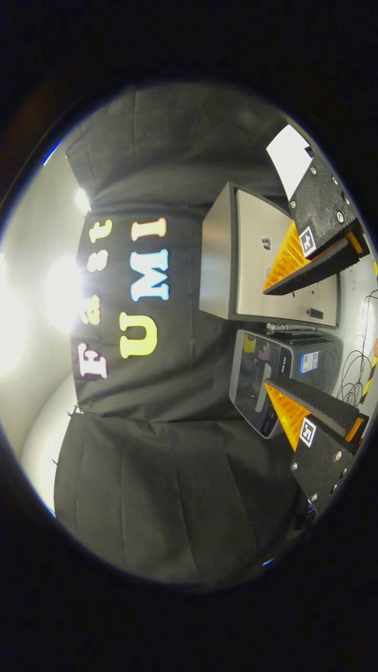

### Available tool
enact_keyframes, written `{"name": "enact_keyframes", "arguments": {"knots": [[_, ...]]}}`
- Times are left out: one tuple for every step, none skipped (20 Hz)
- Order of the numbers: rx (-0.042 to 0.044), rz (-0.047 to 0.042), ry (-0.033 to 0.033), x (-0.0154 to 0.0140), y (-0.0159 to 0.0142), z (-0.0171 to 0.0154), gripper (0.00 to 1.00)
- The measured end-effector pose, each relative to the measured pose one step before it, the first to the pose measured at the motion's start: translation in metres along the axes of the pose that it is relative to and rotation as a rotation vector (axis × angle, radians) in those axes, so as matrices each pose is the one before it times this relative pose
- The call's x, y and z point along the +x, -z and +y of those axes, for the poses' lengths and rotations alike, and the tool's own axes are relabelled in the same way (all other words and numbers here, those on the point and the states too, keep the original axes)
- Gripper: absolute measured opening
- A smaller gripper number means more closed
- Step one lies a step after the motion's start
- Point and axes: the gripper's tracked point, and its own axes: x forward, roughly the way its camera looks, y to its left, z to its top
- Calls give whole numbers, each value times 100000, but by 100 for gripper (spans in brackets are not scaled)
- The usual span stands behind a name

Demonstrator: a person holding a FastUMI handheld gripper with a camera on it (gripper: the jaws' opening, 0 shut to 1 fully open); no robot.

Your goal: Put the clothes into the washing machine and then close the washing machine lid.

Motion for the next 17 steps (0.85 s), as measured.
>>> {"name": "enact_keyframes", "arguments": {"knots": [[1267,-1456,1225,-885,-115,-693,95],[1389,-1489,-112,-748,-46,-333,95],[613,-1246,1007,-654,-124,-455,95],[-282,-1246,1151,-702,-108,-708,95],[-635,-1164,1584,-675,-215,-673,95],[-521,-822,1214,-447,-1,-545,95],[362,-473,706,-387,43,-275,95],[704,-338,-25,-228,44,7,95],[355,58,361,-283,196,-102,95],[476,-292,-441,-265,-149,-12,95],[103,-645,-244,-237,-111,51,95],[-569,-293,-156,-271,-71,-45,95],[-1013,-543,-245,-145,-216,27,95],[-1057,-81,-100,-119,-13,18,95],[-756,34,-324,-159,107,148,95],[-320,256,-196,-67,80,139,95],[242,283,-338,-201,2,230,95]]}}
